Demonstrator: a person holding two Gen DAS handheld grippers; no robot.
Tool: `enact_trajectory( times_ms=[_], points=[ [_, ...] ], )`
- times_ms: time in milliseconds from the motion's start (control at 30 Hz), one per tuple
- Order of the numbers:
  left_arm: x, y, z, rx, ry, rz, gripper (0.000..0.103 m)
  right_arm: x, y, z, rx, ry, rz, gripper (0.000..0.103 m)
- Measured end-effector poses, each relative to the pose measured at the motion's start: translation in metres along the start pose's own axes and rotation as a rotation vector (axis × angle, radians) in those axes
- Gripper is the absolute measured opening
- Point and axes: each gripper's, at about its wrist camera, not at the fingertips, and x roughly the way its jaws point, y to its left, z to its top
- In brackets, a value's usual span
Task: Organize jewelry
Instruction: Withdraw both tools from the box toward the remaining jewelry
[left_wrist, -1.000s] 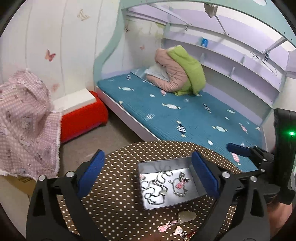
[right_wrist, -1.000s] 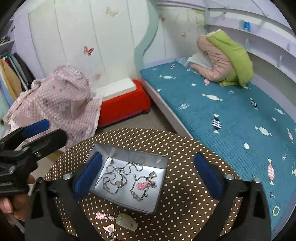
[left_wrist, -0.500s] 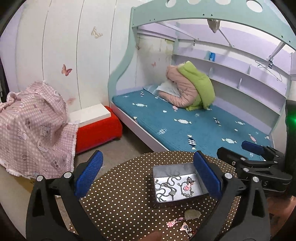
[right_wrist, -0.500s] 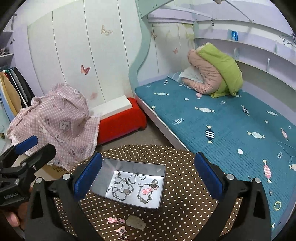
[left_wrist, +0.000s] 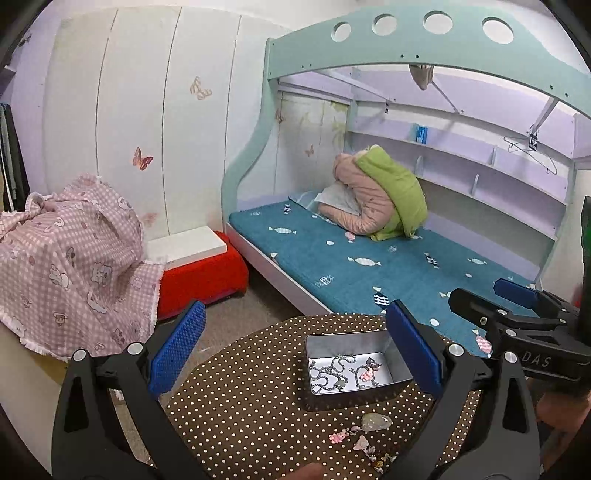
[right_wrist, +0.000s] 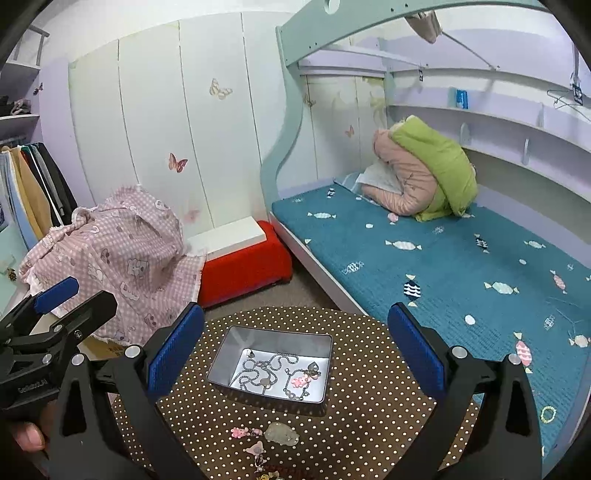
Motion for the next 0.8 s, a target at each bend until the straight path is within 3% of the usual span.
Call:
enact_trajectory(
  times_ms=[400,800],
  points=[
    [-0.025,0.003,-0.013,-0.003,-0.019,0.02,0.098,-0.034,0.007,-0.008,-0.004,-0.053,-0.008,0.096],
    [-0.035,0.009,-0.038,-0.011,0.011,0.043,0.098,-0.058,0.006,-0.027,0.022,-0.061,-0.013,0.096]
  ],
)
